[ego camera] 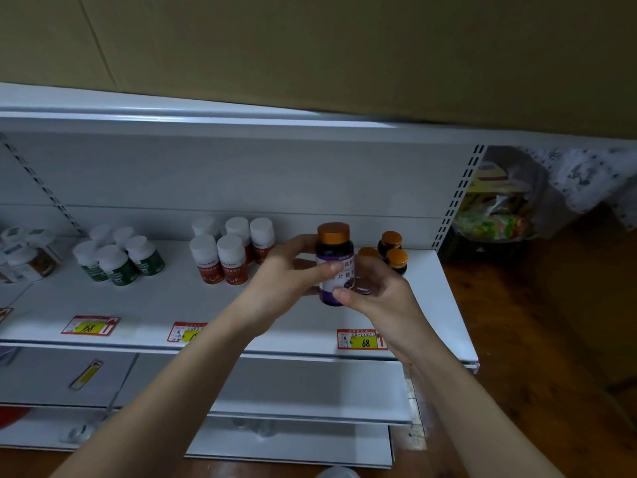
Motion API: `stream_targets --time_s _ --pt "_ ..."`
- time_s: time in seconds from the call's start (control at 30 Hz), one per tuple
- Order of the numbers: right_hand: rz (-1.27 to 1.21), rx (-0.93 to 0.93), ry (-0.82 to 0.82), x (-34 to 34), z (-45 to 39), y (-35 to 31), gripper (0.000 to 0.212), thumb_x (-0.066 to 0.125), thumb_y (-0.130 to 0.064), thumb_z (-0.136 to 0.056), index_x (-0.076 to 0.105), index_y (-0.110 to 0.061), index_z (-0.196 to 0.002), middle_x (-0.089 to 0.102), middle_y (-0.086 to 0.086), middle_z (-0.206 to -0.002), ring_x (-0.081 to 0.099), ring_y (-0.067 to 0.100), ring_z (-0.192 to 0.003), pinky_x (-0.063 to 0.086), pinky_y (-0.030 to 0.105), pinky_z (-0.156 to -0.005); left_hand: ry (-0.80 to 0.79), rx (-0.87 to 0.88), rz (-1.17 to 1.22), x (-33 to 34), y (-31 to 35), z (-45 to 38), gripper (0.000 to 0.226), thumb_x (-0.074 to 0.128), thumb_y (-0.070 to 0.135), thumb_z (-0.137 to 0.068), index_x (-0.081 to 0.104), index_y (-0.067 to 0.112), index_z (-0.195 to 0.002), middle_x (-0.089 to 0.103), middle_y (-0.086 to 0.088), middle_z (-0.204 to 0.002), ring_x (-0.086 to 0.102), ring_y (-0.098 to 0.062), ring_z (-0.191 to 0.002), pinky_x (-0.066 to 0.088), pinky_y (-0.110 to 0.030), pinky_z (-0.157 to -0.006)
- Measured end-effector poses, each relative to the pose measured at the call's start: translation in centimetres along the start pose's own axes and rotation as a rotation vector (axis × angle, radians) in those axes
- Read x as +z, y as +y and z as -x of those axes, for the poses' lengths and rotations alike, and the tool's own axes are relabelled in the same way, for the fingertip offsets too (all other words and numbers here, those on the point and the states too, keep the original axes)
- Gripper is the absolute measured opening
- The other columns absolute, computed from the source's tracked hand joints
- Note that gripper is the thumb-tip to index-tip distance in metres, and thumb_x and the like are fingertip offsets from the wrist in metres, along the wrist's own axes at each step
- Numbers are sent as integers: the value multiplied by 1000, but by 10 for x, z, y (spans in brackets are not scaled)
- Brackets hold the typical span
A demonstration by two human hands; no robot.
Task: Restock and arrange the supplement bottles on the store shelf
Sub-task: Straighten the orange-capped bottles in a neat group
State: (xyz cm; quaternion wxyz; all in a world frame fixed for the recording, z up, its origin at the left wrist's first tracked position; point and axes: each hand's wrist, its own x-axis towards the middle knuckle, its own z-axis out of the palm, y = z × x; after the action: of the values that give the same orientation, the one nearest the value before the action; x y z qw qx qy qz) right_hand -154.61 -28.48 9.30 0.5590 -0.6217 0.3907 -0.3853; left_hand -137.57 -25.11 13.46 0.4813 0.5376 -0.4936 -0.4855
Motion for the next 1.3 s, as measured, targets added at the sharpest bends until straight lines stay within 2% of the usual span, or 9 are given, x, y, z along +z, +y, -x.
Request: stream_targets --time_s 0.17,0.27,0.4,0.57,0.77,0.9,1.03,1.13,1.3 --pt "16 -104 17 -3 -4 -8 50 83 -5 -76 59 -29 -113 70 -14 -110 64 3 -108 52 13 -84 -35 122 -63 -4 5 2 56 81 11 -73 62 15 -126 71 4 -120 64 -8 -114 54 -26 -93" --pt "82 -210 36 -5 -8 -15 51 85 -6 -74 56 -33 -106 68 -21 -105 63 6 -110 51 22 -93 -46 217 -122 -6 12 2 63 85 17 -61 65 24 -121 71 9 -120 62 -5 -118 48 -21 -99" --pt "66 -338 73 -5 -10 -24 60 82 7 -69 54 -34 -103 63 -27 -103 62 3 -104 52 18 -84 -101 318 -135 -9 23 4 59 86 17 -60 71 45 -109 68 11 -120 60 -12 -122 51 -35 -103" --pt "105 -442 95 -6 -7 -31 66 79 -5 -69 53 -50 -108 58 -31 -112 58 7 -114 55 29 -92 -131 380 -189 -11 30 6 62 86 12 -63 69 35 -118 65 7 -124 58 -18 -125 48 -45 -106" --pt "124 -425 69 -5 -5 -32 62 81 -5 -73 52 -47 -109 57 -34 -111 57 0 -112 53 21 -91 -127 387 -175 -12 29 7 61 84 12 -64 66 31 -119 65 6 -125 59 -16 -124 50 -44 -105" --pt "71 -373 10 -6 -2 -35 50 75 -2 -85 54 -33 -119 64 -14 -122 60 7 -118 50 22 -98 -63 368 -104 -12 26 4 65 83 16 -70 59 33 -129 65 7 -131 59 -13 -125 47 -43 -107" --pt "67 -282 -30 -7 -3 -36 55 66 -4 -92 48 -36 -133 66 -5 -125 62 12 -118 53 25 -94 -46 304 -76 -8 24 0 67 70 10 -88 44 43 -140 64 6 -129 64 -14 -117 58 -44 -90" --pt "114 -204 -34 -8 -4 -36 64 65 -18 -94 37 -46 -144 71 -5 -112 67 10 -107 56 27 -88 -9 202 -53 -6 25 -2 62 61 13 -97 41 53 -140 65 -1 -121 70 -18 -105 62 -45 -74" --pt "130 -99 -71 -7 -10 -50 59 60 -29 -98 34 -49 -147 71 1 -93 68 8 -79 58 26 -67 69 84 -158 -7 32 -13 48 61 27 -97 47 35 -143 73 -7 -104 75 -22 -82 60 -39 -57"
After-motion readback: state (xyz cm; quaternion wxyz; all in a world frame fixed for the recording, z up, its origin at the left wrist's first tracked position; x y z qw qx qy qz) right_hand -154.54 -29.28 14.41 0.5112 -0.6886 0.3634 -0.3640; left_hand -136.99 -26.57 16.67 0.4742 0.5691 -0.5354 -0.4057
